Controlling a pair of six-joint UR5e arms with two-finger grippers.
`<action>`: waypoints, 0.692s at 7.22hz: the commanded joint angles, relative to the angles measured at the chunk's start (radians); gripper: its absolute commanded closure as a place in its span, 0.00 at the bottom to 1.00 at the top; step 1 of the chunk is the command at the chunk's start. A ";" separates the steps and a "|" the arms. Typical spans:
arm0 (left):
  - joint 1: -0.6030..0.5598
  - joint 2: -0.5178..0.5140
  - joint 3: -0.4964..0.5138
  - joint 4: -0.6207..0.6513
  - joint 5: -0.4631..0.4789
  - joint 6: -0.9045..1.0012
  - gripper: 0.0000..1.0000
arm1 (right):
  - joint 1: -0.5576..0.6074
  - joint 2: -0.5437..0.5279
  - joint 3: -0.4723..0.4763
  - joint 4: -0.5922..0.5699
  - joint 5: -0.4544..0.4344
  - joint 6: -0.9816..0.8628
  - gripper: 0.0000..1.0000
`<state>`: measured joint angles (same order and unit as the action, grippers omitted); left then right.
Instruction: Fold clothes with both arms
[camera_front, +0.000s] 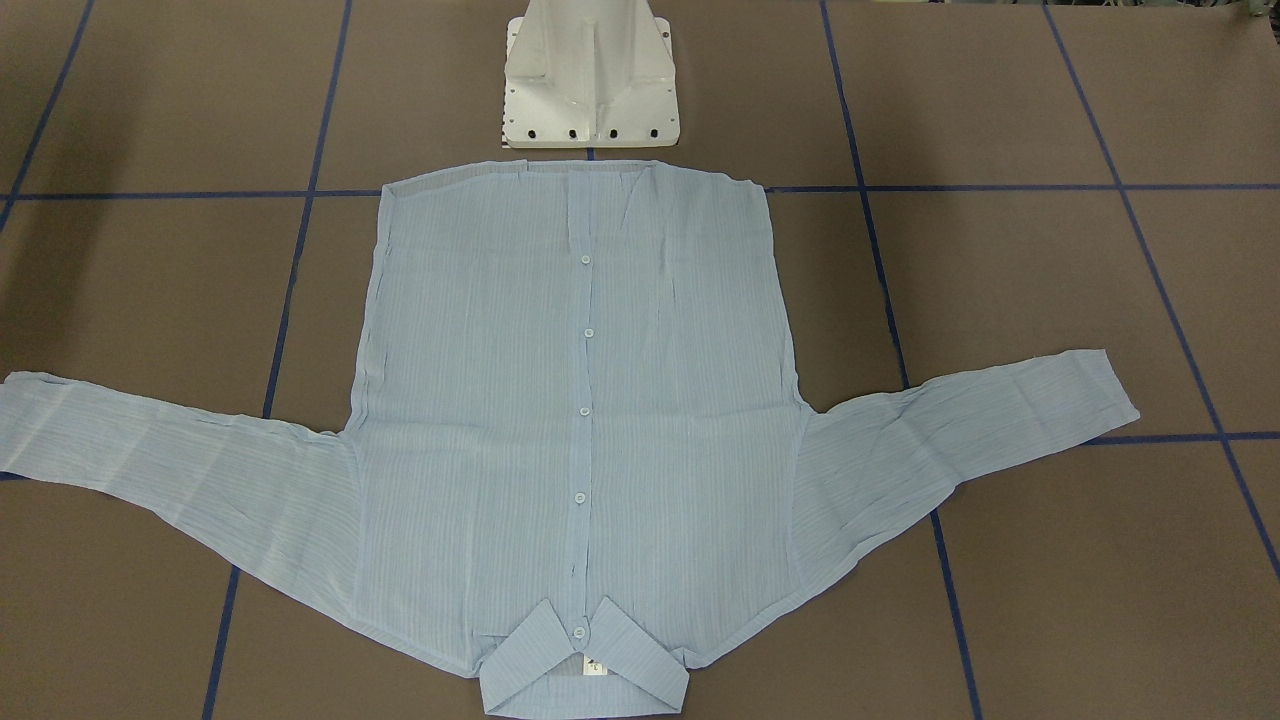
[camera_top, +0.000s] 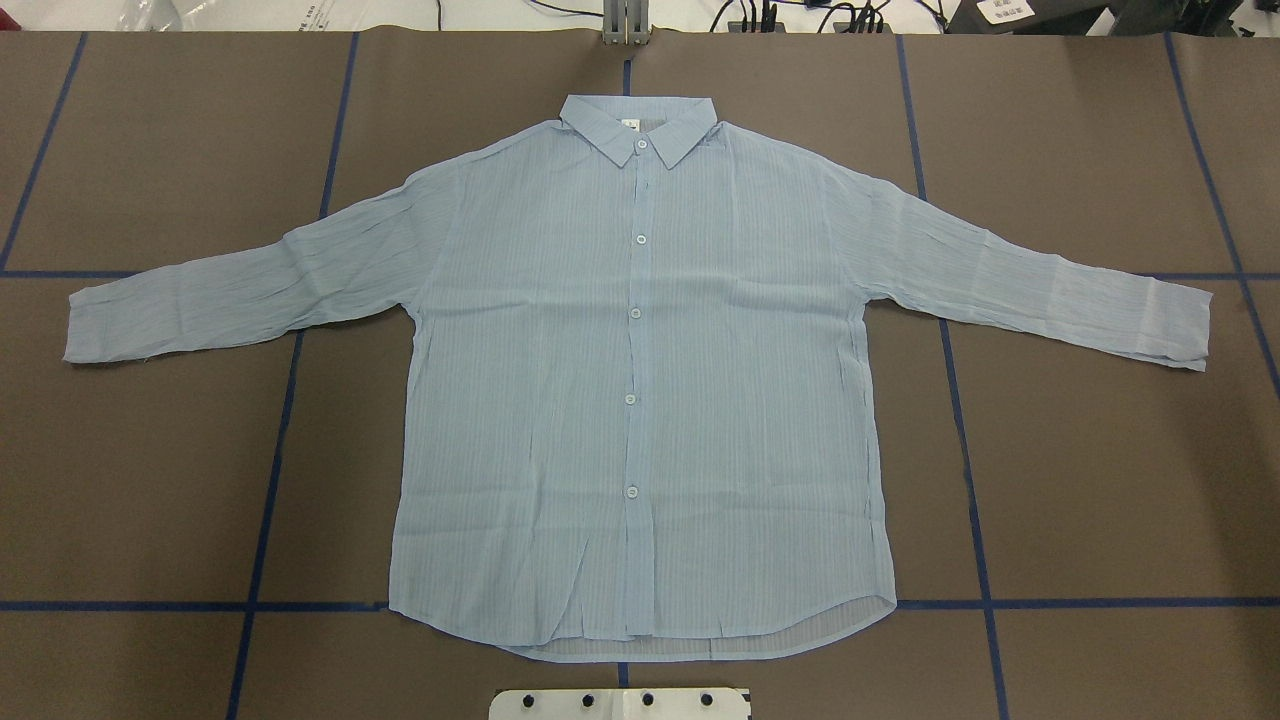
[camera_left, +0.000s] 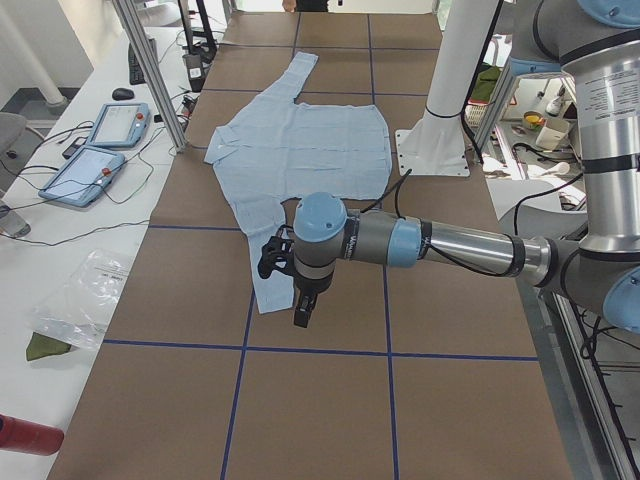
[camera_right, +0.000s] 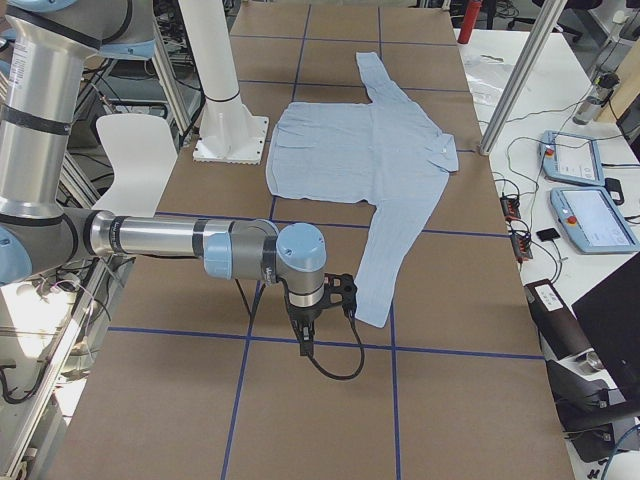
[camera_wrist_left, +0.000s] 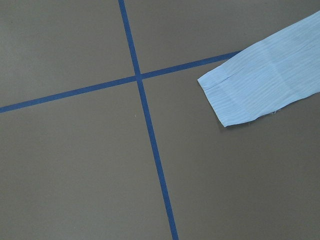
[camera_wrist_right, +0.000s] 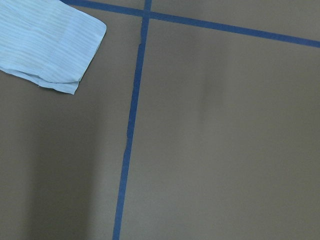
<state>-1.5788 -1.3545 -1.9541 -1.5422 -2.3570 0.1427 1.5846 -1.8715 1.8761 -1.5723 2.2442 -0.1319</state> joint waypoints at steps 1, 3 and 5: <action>-0.001 0.002 -0.023 0.001 -0.002 -0.002 0.00 | 0.000 0.002 0.002 0.000 0.000 0.001 0.00; -0.001 0.000 -0.064 -0.001 0.002 0.000 0.00 | 0.000 0.018 0.029 0.000 0.000 0.001 0.00; 0.000 -0.008 -0.057 -0.077 0.034 -0.011 0.00 | 0.000 0.035 0.080 0.002 -0.003 0.011 0.00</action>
<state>-1.5791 -1.3567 -2.0103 -1.5747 -2.3440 0.1374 1.5846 -1.8483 1.9347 -1.5720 2.2429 -0.1284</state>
